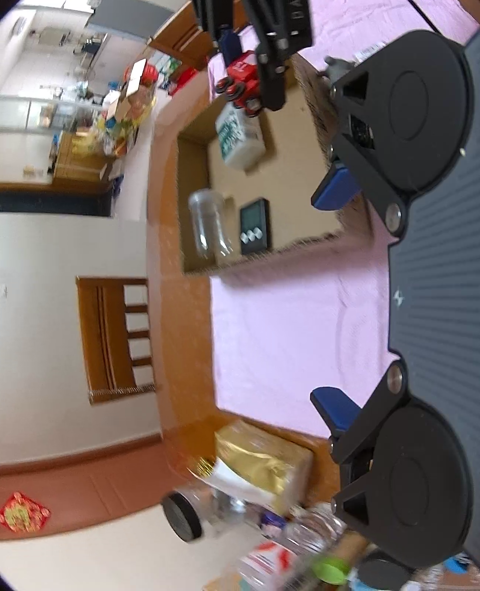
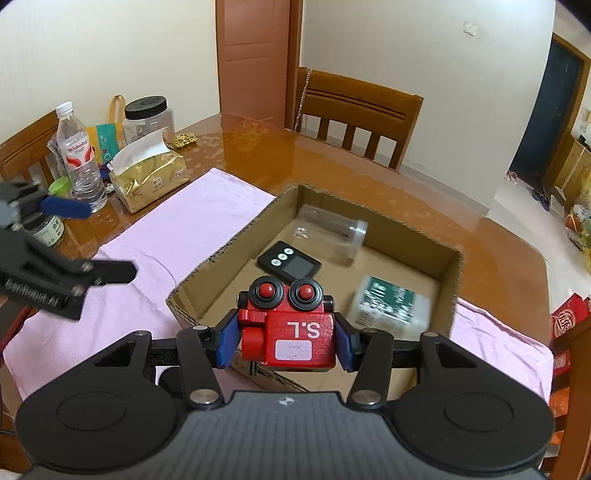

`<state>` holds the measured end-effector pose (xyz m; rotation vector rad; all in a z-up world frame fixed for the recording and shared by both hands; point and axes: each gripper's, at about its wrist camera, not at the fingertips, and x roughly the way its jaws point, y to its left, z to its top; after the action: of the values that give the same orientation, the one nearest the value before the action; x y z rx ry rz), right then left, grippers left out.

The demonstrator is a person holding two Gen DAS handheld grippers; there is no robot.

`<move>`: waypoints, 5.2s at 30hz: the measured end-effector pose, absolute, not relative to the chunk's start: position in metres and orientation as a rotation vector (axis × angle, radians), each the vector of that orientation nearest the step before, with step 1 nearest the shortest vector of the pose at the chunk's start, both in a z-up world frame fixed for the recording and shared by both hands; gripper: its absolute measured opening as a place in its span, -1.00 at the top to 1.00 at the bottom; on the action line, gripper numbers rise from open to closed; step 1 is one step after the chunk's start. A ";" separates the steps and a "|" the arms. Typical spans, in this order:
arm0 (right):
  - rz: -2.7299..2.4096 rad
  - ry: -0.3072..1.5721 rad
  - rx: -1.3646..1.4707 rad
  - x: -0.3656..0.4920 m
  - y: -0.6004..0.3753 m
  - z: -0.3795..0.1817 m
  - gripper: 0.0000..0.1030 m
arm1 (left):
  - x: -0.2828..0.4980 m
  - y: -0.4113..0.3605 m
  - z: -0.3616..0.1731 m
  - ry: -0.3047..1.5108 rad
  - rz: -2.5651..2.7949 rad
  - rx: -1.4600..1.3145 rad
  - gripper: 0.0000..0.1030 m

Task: Organize rigid objects
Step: 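Lower the timer into the box and open the left gripper while the right gripper releases the robot toy inside, then move both tools back toward the remaining items on the cloth, then move the left tool to the gold capsule bottle while the right tool approaches the white M&G card pack, then close the left gripper on the capsule bottle while the right gripper grasps the card pack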

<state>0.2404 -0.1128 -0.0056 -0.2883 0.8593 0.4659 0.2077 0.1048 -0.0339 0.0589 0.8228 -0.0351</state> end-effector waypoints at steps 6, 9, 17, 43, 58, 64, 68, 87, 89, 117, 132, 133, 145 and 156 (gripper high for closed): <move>0.471 0.875 -0.300 0.247 -0.086 -0.013 -0.10 | 0.195 0.123 -0.045 0.859 0.029 0.049 -0.97; 0.473 0.877 -0.303 0.252 -0.072 -0.017 -0.10 | 0.190 0.131 -0.048 0.860 0.026 0.042 -0.97; 0.436 0.829 -0.285 0.255 -0.052 -0.020 -1.00 | 0.184 0.142 -0.050 0.860 -0.001 0.026 -0.97; 0.061 0.974 -0.127 0.153 -0.145 -0.077 -1.00 | 0.159 0.110 -0.069 0.869 -0.073 0.067 -0.97; 0.114 1.044 -0.061 0.170 -0.209 -0.110 -1.00 | 0.155 0.037 -0.071 0.920 -0.038 0.087 -0.97; 0.100 1.068 -0.061 0.164 -0.233 -0.120 -1.00 | 0.157 0.018 -0.075 0.939 -0.038 0.110 -0.97; 0.068 1.089 -0.104 0.160 -0.248 -0.129 -1.00 | 0.158 0.010 -0.078 0.948 -0.043 0.122 -0.97; 0.218 1.069 -0.188 0.137 -0.238 -0.149 -1.00 | 0.160 -0.014 -0.116 0.980 -0.047 0.151 -0.97; 0.213 1.065 -0.184 0.137 -0.238 -0.149 -1.00 | 0.158 -0.012 -0.119 0.987 -0.050 0.153 -0.97; 0.204 1.037 -0.174 0.133 -0.236 -0.149 -1.00 | 0.148 0.020 -0.154 1.043 -0.090 0.055 -0.99; 0.273 1.004 -0.206 0.149 -0.233 -0.152 -1.00 | 0.160 0.002 -0.149 1.026 -0.072 0.168 -0.98; 0.275 1.003 -0.207 0.150 -0.233 -0.152 -1.00 | 0.160 0.003 -0.149 1.027 -0.078 0.172 -0.98; 0.201 1.015 -0.169 0.148 -0.227 -0.152 -1.00 | 0.162 0.018 -0.150 1.030 -0.186 0.126 -0.82; 0.166 1.036 -0.155 0.159 -0.221 -0.153 -1.00 | 0.159 0.021 -0.143 1.023 -0.226 0.124 -0.84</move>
<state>0.1592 -0.2210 -0.1534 -0.1552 1.0362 0.1663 0.1593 0.0209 -0.1430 0.1241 1.0234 -0.2259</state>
